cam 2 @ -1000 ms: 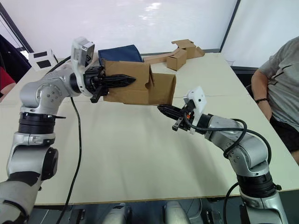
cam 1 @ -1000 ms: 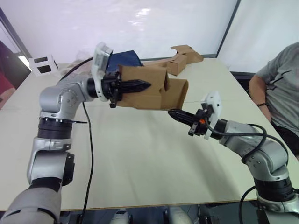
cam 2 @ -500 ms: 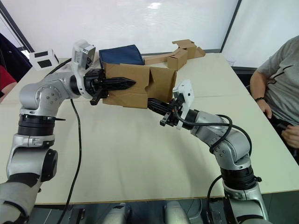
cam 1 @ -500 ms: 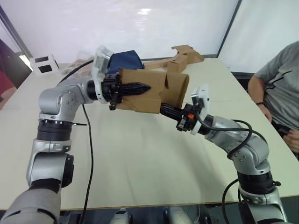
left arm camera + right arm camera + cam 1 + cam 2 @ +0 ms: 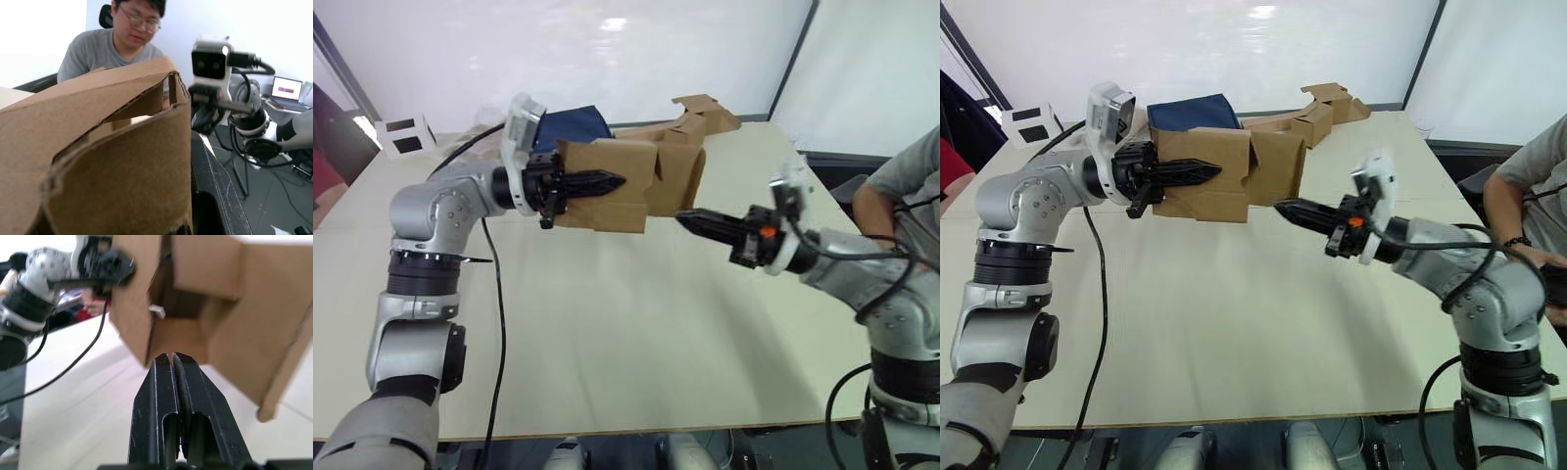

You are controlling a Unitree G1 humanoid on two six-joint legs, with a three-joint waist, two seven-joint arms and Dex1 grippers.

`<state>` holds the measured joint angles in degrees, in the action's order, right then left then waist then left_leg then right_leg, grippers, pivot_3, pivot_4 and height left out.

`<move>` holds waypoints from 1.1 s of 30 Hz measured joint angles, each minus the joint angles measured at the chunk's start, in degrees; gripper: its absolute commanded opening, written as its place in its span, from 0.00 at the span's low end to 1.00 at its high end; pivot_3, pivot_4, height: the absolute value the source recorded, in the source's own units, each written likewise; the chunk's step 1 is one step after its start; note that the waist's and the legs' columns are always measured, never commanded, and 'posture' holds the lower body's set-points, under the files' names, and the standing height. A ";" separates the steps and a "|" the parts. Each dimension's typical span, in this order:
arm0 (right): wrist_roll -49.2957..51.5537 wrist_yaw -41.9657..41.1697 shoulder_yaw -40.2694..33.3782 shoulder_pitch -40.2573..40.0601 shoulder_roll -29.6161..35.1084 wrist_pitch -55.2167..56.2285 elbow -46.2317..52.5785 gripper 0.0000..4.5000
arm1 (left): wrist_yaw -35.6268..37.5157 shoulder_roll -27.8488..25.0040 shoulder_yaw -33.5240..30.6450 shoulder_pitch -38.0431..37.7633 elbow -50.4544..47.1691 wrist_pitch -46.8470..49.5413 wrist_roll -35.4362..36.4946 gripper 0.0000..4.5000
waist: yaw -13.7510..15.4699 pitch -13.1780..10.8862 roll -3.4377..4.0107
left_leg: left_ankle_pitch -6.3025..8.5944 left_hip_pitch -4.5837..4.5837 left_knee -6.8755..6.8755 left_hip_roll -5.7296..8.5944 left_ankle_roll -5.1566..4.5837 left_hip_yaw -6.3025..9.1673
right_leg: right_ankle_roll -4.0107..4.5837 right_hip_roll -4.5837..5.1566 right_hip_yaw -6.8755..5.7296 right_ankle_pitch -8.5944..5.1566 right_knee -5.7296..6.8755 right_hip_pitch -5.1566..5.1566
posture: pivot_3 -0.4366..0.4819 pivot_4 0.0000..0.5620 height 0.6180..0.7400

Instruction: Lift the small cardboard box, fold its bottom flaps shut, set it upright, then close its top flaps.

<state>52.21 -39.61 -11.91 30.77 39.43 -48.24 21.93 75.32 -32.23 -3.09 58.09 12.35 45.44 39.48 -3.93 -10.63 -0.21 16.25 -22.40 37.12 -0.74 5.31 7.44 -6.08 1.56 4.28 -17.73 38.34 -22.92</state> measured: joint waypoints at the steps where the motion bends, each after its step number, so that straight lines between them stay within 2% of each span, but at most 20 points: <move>1: -1.43 0.10 -0.10 -0.33 0.35 0.87 -1.38 0.01 | 0.04 -0.01 0.00 0.00 0.04 -0.04 -0.01 0.00 | 0.02 0.00 0.00 | 0.00 0.00 0.00 0.00 0.00 0.00 | 0.00 0.00 0.00 0.00 0.00 0.00 | 0.48 0.27 1.00; 7: -14.09 2.76 1.77 0.95 -1.44 10.50 -14.61 0.01 | 0.30 0.08 0.02 0.00 0.59 -1.17 -0.08 0.00 | -0.05 0.00 0.01 | 0.00 0.00 0.00 0.01 0.01 -0.06 | 0.00 0.02 0.03 0.00 0.01 -0.03 | 0.48 0.27 1.00; 14: -19.93 3.21 5.66 4.72 -7.62 16.01 -20.01 0.01 | 0.01 0.69 0.01 0.02 0.53 -2.00 -0.08 0.00 | -0.13 0.00 0.02 | -0.16 -0.01 -0.02 0.00 0.28 -0.07 | 0.00 0.01 0.04 0.00 0.02 -0.06 | 0.48 0.27 1.00; 18: -17.72 0.99 6.64 5.08 -10.27 15.19 -18.45 0.01 | -0.22 0.67 -0.01 -0.07 0.47 -2.01 -0.06 0.00 | 0.01 0.00 0.02 | -0.16 -0.02 -0.01 0.00 0.29 -0.06 | 0.00 0.02 0.03 0.00 0.01 -0.05 | 0.48 0.27 1.00; 23: -9.56 0.31 5.09 2.66 -12.66 10.02 -11.07 0.01 | -0.59 0.62 -0.10 -1.36 0.45 -2.00 -0.06 0.00 | -0.02 0.00 0.02 | -0.16 -0.02 0.00 0.00 0.29 -0.02 | 0.00 0.03 0.02 0.00 0.03 -0.03 | 0.48 0.27 1.00; 33: 3.04 5.78 1.48 -1.12 -16.35 3.17 -4.12 0.01 | -0.58 0.62 -0.10 -1.36 1.43 -2.01 -0.07 0.00 | -0.04 0.00 0.02 | -0.12 -0.01 0.00 0.00 0.22 -0.02 | 0.00 0.02 0.02 0.00 0.05 -0.04 | 0.48 0.27 1.00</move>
<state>55.24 -33.82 -10.43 29.65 23.08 -45.08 17.81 74.73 -31.61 -3.19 56.73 13.77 43.44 39.41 -3.97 -10.63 -0.19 16.12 -22.41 37.13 -0.74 5.53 7.42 -6.08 1.58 4.30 -17.73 38.40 -22.96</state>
